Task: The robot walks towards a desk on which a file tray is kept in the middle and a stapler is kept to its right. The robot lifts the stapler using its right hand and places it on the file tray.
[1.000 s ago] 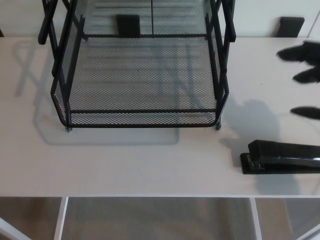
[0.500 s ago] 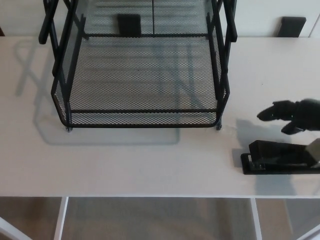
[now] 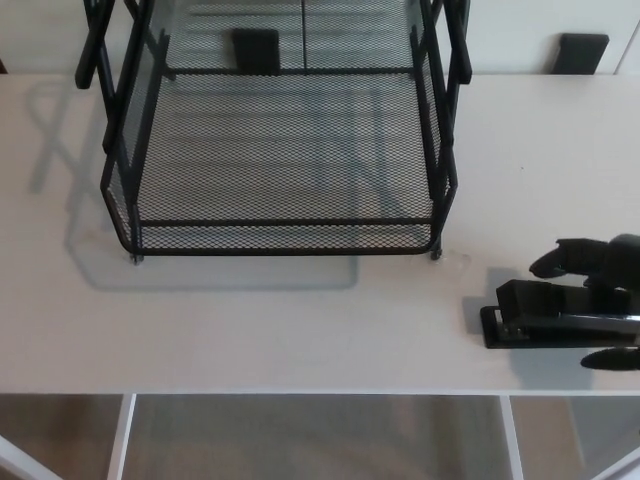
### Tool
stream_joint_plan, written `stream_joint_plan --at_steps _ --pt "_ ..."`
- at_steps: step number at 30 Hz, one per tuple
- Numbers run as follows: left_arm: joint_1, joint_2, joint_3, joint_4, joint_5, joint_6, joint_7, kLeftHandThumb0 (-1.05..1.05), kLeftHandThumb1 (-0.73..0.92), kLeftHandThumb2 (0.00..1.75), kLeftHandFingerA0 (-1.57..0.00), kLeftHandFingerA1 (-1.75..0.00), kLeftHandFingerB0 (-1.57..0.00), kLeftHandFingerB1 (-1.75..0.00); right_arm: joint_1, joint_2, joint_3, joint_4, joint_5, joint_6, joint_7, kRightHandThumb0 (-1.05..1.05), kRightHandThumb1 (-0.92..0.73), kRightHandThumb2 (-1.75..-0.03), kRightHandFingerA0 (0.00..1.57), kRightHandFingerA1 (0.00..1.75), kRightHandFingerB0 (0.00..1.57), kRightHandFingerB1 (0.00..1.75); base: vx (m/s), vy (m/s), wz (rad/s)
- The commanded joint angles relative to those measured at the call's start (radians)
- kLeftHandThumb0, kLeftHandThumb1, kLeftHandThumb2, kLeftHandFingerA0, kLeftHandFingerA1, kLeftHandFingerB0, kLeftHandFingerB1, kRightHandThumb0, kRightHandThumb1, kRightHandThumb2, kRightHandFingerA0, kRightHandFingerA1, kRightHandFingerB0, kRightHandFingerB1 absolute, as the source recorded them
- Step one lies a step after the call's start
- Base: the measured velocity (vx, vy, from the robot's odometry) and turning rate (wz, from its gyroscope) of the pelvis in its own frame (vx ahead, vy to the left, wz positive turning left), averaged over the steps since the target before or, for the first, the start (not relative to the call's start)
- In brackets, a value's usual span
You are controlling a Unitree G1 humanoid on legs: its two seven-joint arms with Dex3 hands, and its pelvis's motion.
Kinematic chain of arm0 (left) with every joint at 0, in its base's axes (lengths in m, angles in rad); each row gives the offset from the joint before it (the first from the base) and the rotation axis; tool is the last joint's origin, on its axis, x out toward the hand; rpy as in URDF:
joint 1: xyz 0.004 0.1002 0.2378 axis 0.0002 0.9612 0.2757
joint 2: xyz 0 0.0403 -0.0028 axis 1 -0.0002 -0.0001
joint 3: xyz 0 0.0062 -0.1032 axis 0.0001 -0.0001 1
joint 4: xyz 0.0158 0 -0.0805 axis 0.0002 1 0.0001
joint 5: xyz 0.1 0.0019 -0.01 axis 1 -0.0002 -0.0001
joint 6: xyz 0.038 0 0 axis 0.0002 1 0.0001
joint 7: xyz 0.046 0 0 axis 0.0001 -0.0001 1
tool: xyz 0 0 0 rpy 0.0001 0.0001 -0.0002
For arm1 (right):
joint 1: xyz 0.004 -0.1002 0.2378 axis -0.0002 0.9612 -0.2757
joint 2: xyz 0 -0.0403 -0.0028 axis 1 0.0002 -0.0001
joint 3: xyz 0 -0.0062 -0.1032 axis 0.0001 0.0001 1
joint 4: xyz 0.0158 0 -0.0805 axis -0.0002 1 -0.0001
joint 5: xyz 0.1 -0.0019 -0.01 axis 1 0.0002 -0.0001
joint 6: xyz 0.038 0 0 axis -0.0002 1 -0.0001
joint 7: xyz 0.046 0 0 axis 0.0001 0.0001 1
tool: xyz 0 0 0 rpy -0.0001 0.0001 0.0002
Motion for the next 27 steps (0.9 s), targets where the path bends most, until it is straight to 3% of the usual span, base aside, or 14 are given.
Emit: stream_joint_plan --at_steps 1,5,7,11,12,14,15,16,18,19,21,22,26,27 --pt "-0.012 0.014 -0.008 0.013 0.005 0.024 0.003 -0.51 0.79 0.64 -0.32 -0.34 -0.26 -0.30 0.049 -0.004 0.016 -0.001 -0.150 -0.065 -0.104 -0.62 -0.44 -0.78 0.21 0.53 0.12 0.41 0.00 0.000 0.00" --pt "-0.009 0.009 -0.012 0.010 0.007 0.018 0.009 -0.50 0.79 0.64 -0.33 -0.34 -0.25 -0.30 0.070 0.021 0.043 0.048 -0.228 -0.107 -0.195 -0.55 -0.45 -0.79 0.25 0.55 0.13 0.42 0.00 0.000 0.00" --pt "-0.006 0.006 -0.011 -0.008 0.000 0.027 -0.004 -0.26 0.57 1.06 -0.11 -0.50 -0.10 -0.48 0.078 0.048 0.065 0.084 -0.270 -0.103 -0.255 -0.49 -0.60 -0.58 0.33 0.50 0.22 0.31 0.00 0.000 0.00" --pt "-0.008 0.006 -0.033 -0.008 0.020 0.023 0.006 -0.27 0.56 1.06 -0.11 -0.50 -0.10 -0.48 0.086 0.085 0.083 0.134 -0.327 -0.100 -0.342 -0.47 -0.60 -0.59 0.39 0.56 0.27 0.30 0.00 0.000 0.00" --pt "-0.012 0.004 -0.034 0.003 0.021 0.024 0.017 -0.50 0.79 0.64 -0.32 -0.34 -0.28 -0.31 0.086 0.098 0.100 0.171 -0.364 -0.112 -0.402 -0.46 -0.60 -0.58 0.48 0.71 0.28 0.31 0.00 0.000 0.00" --pt "-0.018 -0.002 -0.030 0.010 0.014 0.032 0.017 -0.26 0.55 1.05 -0.11 -0.49 -0.10 -0.48 0.092 0.121 0.099 0.214 -0.385 -0.128 -0.485 -0.40 -0.61 -0.58 0.67 0.76 0.34 0.34 0.00 0.000 0.00" --pt "-0.020 -0.002 -0.034 0.011 0.018 0.031 0.016 -0.26 0.56 1.06 -0.11 -0.49 -0.10 -0.48 0.095 0.138 0.105 0.238 -0.411 -0.121 -0.548 -0.38 -0.66 -0.59 0.82 1.41 0.43 0.36 0.00 0.000 0.00" --pt "-0.017 -0.001 -0.041 0.012 0.025 0.023 0.016 -0.26 0.56 1.06 -0.12 -0.49 -0.10 -0.48 0.097 0.162 0.119 0.273 -0.460 -0.107 -0.646 -0.33 -0.67 -0.60 0.93 1.49 0.50 0.39 0.00 0.000 0.00" --pt "-0.016 -0.001 -0.042 0.013 0.025 0.021 0.018 -0.26 0.56 1.06 -0.12 -0.49 -0.10 -0.48 0.100 0.175 0.119 0.289 -0.474 -0.108 -0.693 -0.33 -0.67 -0.60 0.93 1.49 0.50 0.39 0.00 0.000 0.00" --pt "-0.013 -0.001 -0.051 0.012 0.036 0.013 0.027 -0.51 0.79 0.64 -0.29 -0.33 -0.30 -0.32 0.100 0.191 0.122 0.312 -0.490 -0.101 -0.750 -0.31 -0.68 -0.60 0.98 1.52 0.57 0.41 0.00 0.000 0.00" --pt "-0.014 -0.002 -0.041 0.007 0.022 0.020 0.014 -0.26 0.56 1.06 -0.12 -0.49 -0.10 -0.48 0.107 0.199 0.109 0.348 -0.474 -0.162 -0.831 -0.21 -0.69 -0.64 0.96 1.66 0.65 0.51 0.00 0.000 0.00" --pt "-0.014 -0.001 -0.051 0.007 0.033 0.017 0.022 -0.50 0.80 0.64 -0.32 -0.34 -0.28 -0.31 0.109 0.206 0.106 0.352 -0.476 -0.156 -0.844 -0.23 -0.72 -0.67 0.97 1.69 0.69 0.52 0.00 0.000 0.00" --pt "-0.021 -0.003 -0.041 0.005 0.020 0.021 0.009 -0.25 0.58 1.06 -0.11 -0.49 -0.10 -0.48 0.114 0.207 0.110 0.366 -0.487 -0.182 -0.901 -0.32 -0.67 -0.68 0.96 1.58 0.91 0.69 0.00 0.000 0.00" --pt "-0.020 -0.003 -0.043 0.003 0.022 0.021 0.012 -0.48 0.80 0.65 -0.27 -0.33 -0.29 -0.32 0.116 0.206 0.113 0.365 -0.496 -0.183 -0.916 -0.33 -0.63 -0.59 0.96 1.61 0.93 0.72 0.00 0.000 0.00"
